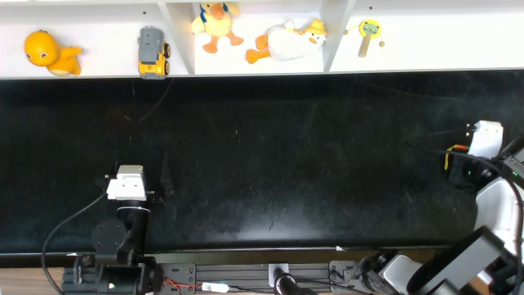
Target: Store Toys
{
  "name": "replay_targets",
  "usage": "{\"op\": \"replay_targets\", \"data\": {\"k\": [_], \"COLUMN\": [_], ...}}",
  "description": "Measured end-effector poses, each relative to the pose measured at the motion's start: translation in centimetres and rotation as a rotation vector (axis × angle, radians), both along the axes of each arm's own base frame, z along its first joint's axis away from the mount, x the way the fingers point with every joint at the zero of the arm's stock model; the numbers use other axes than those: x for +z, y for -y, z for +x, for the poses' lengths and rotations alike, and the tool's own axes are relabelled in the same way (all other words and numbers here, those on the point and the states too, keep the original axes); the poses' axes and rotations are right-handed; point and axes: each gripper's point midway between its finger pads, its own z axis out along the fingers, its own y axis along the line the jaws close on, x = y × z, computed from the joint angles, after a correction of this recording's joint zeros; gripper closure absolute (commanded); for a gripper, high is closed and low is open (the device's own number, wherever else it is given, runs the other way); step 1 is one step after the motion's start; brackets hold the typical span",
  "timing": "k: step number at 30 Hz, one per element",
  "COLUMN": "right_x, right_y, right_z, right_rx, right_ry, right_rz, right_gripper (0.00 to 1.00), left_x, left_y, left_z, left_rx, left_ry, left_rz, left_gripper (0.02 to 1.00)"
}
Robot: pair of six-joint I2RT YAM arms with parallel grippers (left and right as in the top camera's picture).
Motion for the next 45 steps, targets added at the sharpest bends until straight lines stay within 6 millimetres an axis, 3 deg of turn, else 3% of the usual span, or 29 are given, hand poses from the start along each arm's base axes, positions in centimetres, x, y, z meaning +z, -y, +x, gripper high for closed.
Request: {"op": "replay_targets", "data": {"k": [4, 10, 15, 22, 28, 39, 42, 44, 45], "right_x": [2.0, 9.0, 13.4, 12.2, 10.9, 9.2, 8.9, 8.7, 8.6], "right_y": [-1.1, -1.5, -1.4, -2.3, -2.1, -1.2, -1.1, -1.0, -0.9], "right_z": [1.3, 6.9, 11.2, 16.9, 20.1, 21.7, 21.9, 22.1, 22.2], "right_rx": [-0.016, -0.032, -0.039, -0.006, -0.007, -0.024, -0.023, -0.026, -0.025], "right_ry": [0.052, 0.224, 0.311, 0.237, 0.198, 0.182, 0.184, 0.186, 0.188], "right_rz": [0.004, -0.015, -0.012, 0.056, 0.058, 0.055, 0.055, 0.055, 0.053], "right_gripper": [0.551, 0.544, 0.542, 0.538, 0.531, 0.527, 0.459, 0.549, 0.45], "left_x": [0.0, 0.0, 0.0, 0.0, 0.0, 0.0, 0.0, 0.0, 0.0], "left_y": [0.0, 0.0, 0.0, 0.0, 0.0, 0.0, 0.0, 0.0, 0.0], "left_z": [0.0, 0.0, 0.0, 0.0, 0.0, 0.0, 0.0, 0.0, 0.0], "left_rx": [0.0, 0.0, 0.0, 0.0, 0.0, 0.0, 0.0, 0.0, 0.0], "left_ry": [0.0, 0.0, 0.0, 0.0, 0.0, 0.0, 0.0, 0.0, 0.0], "left_rz": [0.0, 0.0, 0.0, 0.0, 0.0, 0.0, 0.0, 0.0, 0.0], "left_gripper": [0.02, 0.023, 0.023, 0.02, 0.02, 0.02, 0.02, 0.02, 0.02]}}
